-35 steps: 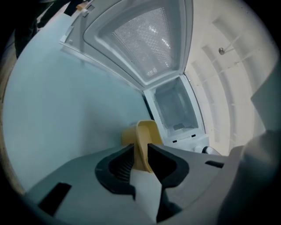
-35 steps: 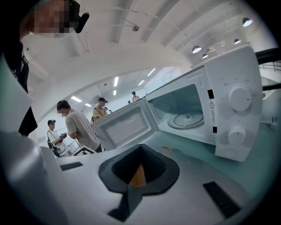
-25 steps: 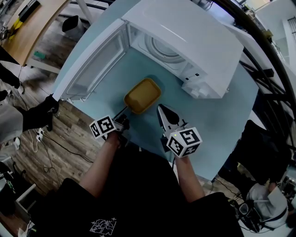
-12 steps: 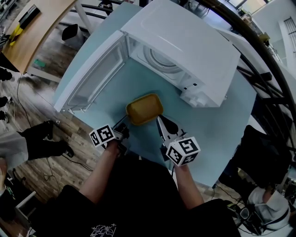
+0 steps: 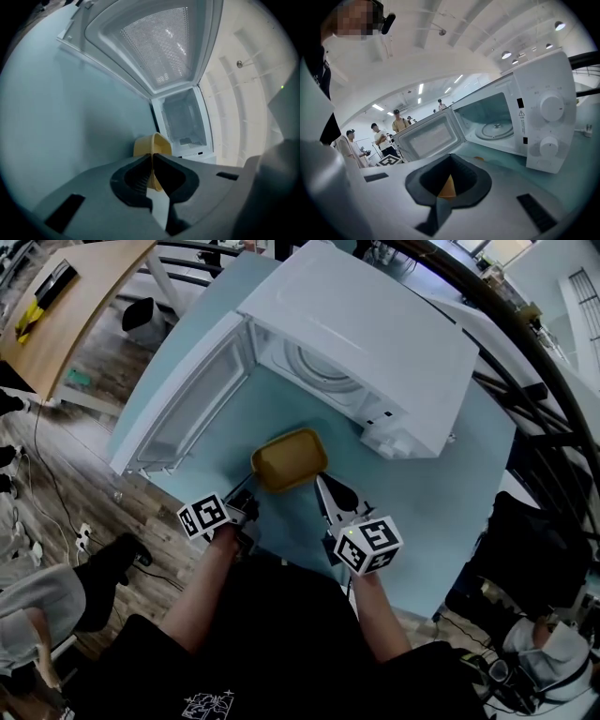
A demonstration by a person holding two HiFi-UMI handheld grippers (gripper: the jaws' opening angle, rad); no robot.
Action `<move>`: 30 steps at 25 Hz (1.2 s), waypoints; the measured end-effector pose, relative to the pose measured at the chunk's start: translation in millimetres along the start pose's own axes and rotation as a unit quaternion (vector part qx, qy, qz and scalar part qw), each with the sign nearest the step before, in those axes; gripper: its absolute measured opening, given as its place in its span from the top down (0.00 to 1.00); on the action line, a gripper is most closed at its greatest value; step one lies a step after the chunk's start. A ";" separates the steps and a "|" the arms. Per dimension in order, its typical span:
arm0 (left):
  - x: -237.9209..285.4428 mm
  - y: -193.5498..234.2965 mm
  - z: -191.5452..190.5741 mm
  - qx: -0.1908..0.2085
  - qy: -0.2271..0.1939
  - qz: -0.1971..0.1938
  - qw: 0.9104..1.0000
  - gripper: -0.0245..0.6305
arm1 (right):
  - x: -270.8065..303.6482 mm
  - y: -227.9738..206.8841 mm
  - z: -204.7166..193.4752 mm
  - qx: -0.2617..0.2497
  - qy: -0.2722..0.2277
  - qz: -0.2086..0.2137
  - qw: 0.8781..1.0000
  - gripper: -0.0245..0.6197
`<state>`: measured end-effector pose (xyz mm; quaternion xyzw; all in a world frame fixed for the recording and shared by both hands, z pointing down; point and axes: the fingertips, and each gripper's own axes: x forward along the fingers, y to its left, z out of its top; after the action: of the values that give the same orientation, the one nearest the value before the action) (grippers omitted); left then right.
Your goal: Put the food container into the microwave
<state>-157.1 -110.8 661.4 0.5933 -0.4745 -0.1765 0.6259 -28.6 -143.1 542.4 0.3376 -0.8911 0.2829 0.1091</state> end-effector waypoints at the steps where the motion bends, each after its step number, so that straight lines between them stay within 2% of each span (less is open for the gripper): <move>1: 0.0 -3.4 2.5 0.002 -0.002 -0.003 1.000 0.92 | 0.2 0.1 1.4 0.000 -0.001 -0.001 1.000 0.95; 9: 5.6 -29.9 20.9 0.013 -0.009 -0.026 1.000 0.92 | 5.0 1.0 13.7 -0.007 -0.013 -0.006 1.000 0.95; 30: 38.1 -68.4 64.3 0.035 -0.009 -0.050 0.998 0.92 | 18.2 -12.5 42.8 0.017 -0.052 -0.043 0.998 0.95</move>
<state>-166.7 -193.6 603.9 0.6363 -0.4557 -0.1958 0.5909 -34.0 -185.3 519.8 0.3915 -0.8755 0.2750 0.0684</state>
